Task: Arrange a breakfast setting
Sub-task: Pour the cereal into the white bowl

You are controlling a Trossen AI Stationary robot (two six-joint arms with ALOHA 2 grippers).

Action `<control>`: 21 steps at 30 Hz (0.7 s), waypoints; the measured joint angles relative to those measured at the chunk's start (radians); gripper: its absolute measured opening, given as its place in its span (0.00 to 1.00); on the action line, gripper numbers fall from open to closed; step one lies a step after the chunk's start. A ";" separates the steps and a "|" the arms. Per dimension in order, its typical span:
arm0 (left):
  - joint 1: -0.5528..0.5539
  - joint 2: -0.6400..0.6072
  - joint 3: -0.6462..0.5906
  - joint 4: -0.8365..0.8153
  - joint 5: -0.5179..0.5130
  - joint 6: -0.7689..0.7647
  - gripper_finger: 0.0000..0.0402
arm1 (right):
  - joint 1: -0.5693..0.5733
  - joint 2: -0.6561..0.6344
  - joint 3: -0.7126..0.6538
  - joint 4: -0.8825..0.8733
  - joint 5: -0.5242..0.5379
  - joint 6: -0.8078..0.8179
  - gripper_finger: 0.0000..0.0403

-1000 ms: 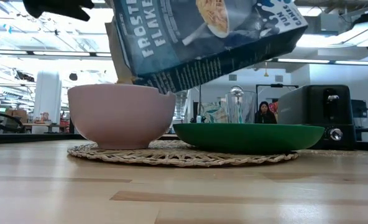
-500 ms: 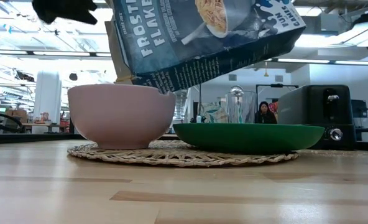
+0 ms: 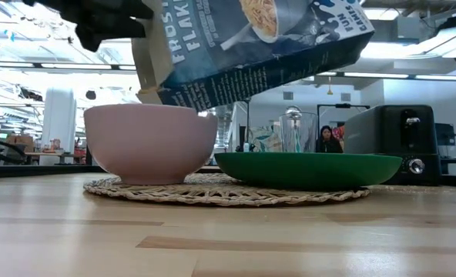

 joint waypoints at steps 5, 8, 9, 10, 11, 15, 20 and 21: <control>0.081 0.001 -0.003 0.054 0.088 0.045 0.47 | -0.001 0.000 0.000 -0.003 0.002 -0.001 0.79; 0.106 0.001 -0.003 0.096 0.138 0.069 0.47 | 0.000 0.000 0.000 -0.001 0.000 -0.008 0.79; 0.109 0.001 -0.003 0.106 0.143 0.078 0.46 | 0.001 0.000 0.000 -0.001 0.000 -0.008 0.79; 0.112 0.001 -0.003 0.113 0.147 0.086 0.44 | 0.002 0.000 0.000 0.000 0.000 -0.008 0.79; 0.115 0.001 -0.003 0.118 0.148 0.091 0.42 | 0.003 0.000 0.000 0.003 0.001 -0.009 0.79; 0.124 0.002 -0.003 0.121 0.175 0.093 0.25 | 0.006 0.000 0.000 0.007 0.002 -0.003 0.79; 0.145 0.002 -0.003 0.122 0.168 0.104 0.02 | 0.006 0.001 0.008 0.002 0.014 0.008 0.79; 0.152 0.003 -0.003 0.122 0.170 0.104 0.02 | 0.007 0.002 0.019 -0.008 0.027 0.007 0.79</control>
